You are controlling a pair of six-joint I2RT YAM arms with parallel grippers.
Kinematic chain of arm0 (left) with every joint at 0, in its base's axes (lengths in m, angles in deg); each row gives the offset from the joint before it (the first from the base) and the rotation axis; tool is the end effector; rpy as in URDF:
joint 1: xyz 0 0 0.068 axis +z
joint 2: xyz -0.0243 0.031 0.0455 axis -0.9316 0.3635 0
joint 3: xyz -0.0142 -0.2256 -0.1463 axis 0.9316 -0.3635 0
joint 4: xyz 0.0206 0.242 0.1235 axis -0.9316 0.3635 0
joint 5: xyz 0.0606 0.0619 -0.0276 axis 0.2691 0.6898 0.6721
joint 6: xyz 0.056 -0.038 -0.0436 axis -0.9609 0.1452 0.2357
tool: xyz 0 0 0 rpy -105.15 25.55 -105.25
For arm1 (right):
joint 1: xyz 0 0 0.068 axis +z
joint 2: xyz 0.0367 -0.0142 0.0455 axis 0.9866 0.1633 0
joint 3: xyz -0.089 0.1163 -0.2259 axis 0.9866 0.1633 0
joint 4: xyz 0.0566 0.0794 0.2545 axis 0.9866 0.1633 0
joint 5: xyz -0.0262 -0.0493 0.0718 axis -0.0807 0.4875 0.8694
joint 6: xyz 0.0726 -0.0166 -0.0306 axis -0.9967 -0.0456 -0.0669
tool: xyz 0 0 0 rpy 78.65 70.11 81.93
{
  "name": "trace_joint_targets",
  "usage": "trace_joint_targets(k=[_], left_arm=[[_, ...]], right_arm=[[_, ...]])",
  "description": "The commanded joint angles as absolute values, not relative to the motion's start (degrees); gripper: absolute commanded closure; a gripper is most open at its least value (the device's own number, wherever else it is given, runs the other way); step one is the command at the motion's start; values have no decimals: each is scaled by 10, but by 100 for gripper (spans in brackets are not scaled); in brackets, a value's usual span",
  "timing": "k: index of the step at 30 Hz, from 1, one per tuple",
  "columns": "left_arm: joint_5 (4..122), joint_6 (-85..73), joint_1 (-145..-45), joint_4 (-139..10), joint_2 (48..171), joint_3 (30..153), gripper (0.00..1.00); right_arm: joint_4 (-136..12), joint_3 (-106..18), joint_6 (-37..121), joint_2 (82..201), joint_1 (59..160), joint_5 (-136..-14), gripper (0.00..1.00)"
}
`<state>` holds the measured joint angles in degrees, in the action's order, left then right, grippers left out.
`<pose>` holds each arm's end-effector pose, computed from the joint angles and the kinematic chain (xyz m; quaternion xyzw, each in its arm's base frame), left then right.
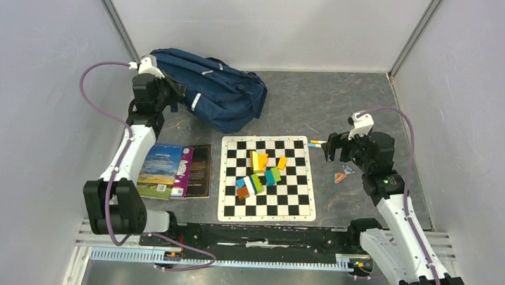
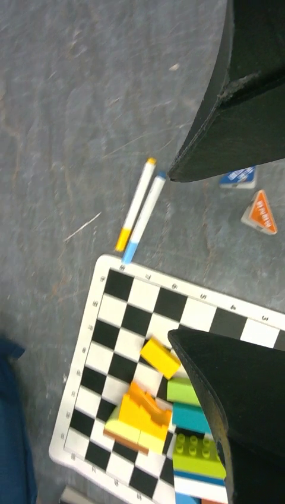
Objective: Pack the student bag
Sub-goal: Pick up the student bag at the center of the board.
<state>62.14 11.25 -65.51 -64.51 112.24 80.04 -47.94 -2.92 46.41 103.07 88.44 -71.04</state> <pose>0.3666 0.0090 0.3105 -0.1704 0.7762 -0.1960 0.5745 0.2193 0.0438 0.2589 -0.0925 0.8246 0.1305 0.5427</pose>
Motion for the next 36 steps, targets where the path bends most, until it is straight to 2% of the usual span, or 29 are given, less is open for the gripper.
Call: trace_joint_targets(k=[1, 4, 8, 16, 22, 28, 36], left_arm=[[602, 65, -676, -700, 1069, 809, 98], [597, 72, -680, -698, 1054, 809, 98], [592, 94, -680, -699, 1051, 808, 98], [583, 130, -698, -707, 1049, 801, 98], [575, 146, -698, -710, 1048, 798, 98], [577, 148, -698, -710, 1042, 796, 98], [575, 155, -698, -710, 1041, 796, 98]], right_arm=[[-566, -72, 475, 1044, 915, -649, 2], [-593, -105, 481, 1071, 958, -670, 2], [-607, -181, 514, 1135, 1063, -739, 2], [-610, -362, 588, 1319, 1262, -881, 2], [-620, -479, 708, 1461, 1375, -964, 2], [-636, -540, 772, 1580, 1414, -1024, 2], [-640, -531, 762, 1637, 1443, -1038, 2]])
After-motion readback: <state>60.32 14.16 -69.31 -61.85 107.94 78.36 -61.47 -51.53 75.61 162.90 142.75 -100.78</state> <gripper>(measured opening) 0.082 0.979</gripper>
